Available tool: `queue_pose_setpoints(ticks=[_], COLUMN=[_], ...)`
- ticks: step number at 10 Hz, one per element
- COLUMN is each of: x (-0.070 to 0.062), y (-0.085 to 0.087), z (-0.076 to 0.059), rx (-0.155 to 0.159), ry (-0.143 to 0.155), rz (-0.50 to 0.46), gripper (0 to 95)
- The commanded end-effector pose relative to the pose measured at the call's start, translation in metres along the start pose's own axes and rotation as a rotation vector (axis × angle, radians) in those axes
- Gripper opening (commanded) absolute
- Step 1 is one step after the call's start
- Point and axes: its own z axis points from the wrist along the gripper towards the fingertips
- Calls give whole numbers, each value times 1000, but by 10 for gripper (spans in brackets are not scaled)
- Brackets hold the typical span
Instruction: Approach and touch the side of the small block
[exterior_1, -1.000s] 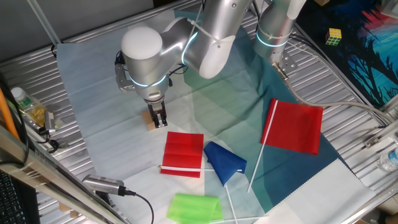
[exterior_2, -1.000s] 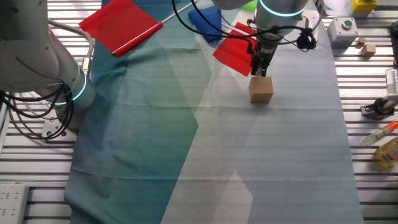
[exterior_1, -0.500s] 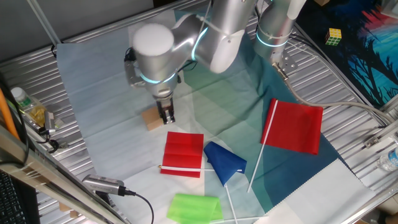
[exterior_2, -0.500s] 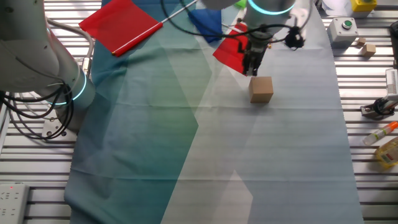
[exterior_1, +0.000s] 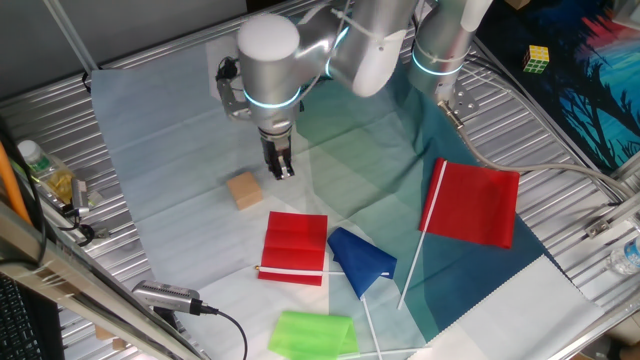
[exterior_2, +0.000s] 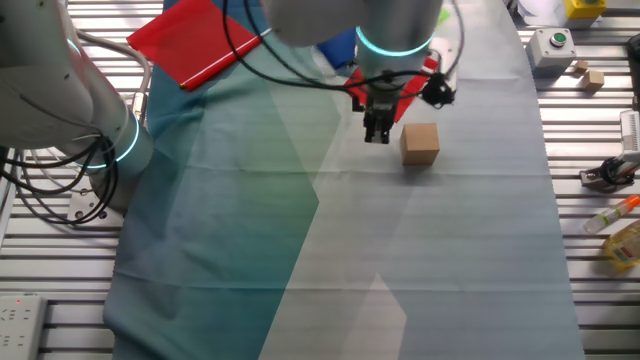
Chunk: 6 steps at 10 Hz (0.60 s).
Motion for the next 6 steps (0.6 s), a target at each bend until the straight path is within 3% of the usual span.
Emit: queue_pose_setpoints(ticks=[1,6], x=[-9,-26], y=[-9,-7], z=[-1,0], rx=[-20,-22], ry=[8,9], rz=[-20,-6], gripper=[0,0])
